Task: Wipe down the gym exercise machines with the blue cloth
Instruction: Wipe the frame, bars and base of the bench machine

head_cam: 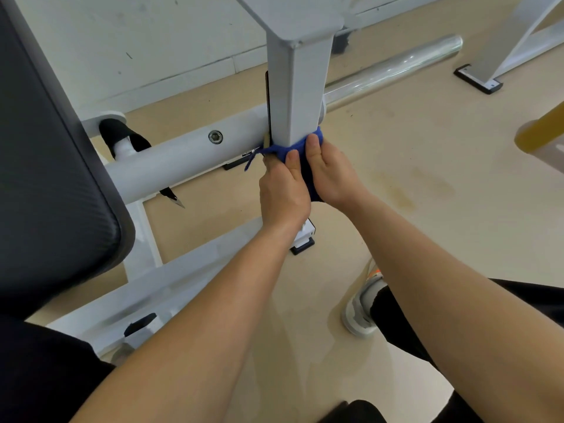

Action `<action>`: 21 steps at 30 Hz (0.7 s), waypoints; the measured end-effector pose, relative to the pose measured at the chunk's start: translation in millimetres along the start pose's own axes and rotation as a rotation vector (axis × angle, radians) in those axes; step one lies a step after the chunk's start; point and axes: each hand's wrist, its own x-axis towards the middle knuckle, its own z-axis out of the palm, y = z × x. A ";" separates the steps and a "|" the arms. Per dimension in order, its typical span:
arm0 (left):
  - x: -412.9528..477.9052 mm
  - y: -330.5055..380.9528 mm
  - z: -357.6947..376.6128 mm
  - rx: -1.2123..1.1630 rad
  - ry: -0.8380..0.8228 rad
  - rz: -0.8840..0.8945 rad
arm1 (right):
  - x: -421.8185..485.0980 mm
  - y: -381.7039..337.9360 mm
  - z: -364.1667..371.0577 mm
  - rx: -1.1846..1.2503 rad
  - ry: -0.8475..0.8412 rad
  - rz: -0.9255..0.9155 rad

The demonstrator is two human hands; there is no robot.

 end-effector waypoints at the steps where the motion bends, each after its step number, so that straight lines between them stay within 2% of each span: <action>1: 0.8 -3.3 2.6 0.000 0.004 0.000 | 1.1 2.5 1.4 -0.021 0.002 -0.001; 11: 14.0 -55.9 20.3 -0.013 -0.024 0.164 | -1.2 50.0 42.8 -0.032 0.040 0.016; 18: 14.9 -77.5 21.4 0.011 -0.126 0.154 | -9.5 66.9 54.1 -0.030 -0.012 0.128; 21: 13.7 -63.7 17.3 -0.003 -0.101 0.144 | -11.2 54.6 46.7 0.023 -0.003 0.139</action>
